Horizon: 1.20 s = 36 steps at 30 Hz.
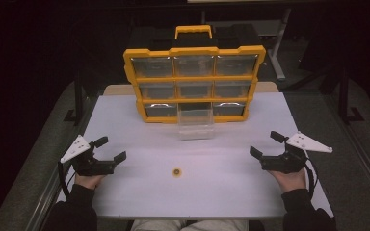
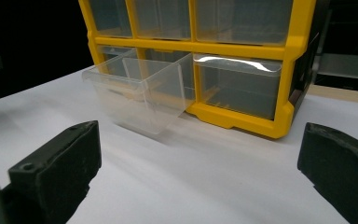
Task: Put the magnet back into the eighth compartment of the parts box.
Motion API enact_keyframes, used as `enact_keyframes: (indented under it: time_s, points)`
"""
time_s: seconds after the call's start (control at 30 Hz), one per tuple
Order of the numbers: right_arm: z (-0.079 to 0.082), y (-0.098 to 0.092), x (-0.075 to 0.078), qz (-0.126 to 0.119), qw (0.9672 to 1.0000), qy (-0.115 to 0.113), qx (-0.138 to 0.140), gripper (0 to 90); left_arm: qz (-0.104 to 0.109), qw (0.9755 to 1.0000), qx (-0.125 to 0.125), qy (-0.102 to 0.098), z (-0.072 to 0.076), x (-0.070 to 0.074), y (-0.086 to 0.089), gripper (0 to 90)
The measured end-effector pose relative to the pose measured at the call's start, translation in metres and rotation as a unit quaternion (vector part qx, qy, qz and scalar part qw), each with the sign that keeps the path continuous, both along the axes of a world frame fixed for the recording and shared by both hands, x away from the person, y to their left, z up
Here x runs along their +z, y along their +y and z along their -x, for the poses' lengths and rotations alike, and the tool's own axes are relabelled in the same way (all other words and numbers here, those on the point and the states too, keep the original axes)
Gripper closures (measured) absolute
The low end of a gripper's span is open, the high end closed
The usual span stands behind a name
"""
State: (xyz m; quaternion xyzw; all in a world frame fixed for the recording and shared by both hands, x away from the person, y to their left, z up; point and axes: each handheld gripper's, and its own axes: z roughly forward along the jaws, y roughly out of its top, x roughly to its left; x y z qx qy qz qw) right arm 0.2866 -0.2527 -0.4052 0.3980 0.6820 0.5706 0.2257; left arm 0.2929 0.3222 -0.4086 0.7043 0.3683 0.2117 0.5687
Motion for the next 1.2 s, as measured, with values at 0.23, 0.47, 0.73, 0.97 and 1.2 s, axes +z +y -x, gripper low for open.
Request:
enact_keyframes:
  time_s: [0.23, 0.47, 0.73, 0.97, 1.2]
  points:
    - [0.000, 0.000, 0.000, 0.001, 1.0000, 0.004, 0.002, 0.0, -0.003, 1.0000, -0.004, 0.000, -0.001, -0.001, -0.001, 0.0]
    - [-0.002, 0.002, -0.001, 0.004, 0.9999, 0.013, -0.006, 0.0, -0.004, 1.0000, -0.003, 0.004, 0.000, -0.003, -0.002, 0.0]
    - [-0.005, 0.007, -0.004, 0.013, 0.9993, 0.034, -0.004, 0.0, -0.007, 1.0000, 0.000, 0.004, 0.000, -0.003, -0.003, 0.0]
    - [-0.006, 0.014, 0.001, 0.023, 0.9990, 0.037, 0.008, 0.0, -0.005, 1.0000, 0.003, 0.003, 0.001, -0.003, -0.002, 0.0]
    - [-0.007, 0.019, 0.004, 0.033, 0.9985, 0.040, 0.020, 0.0, -0.003, 1.0000, 0.001, 0.002, 0.001, -0.003, -0.001, 0.0]
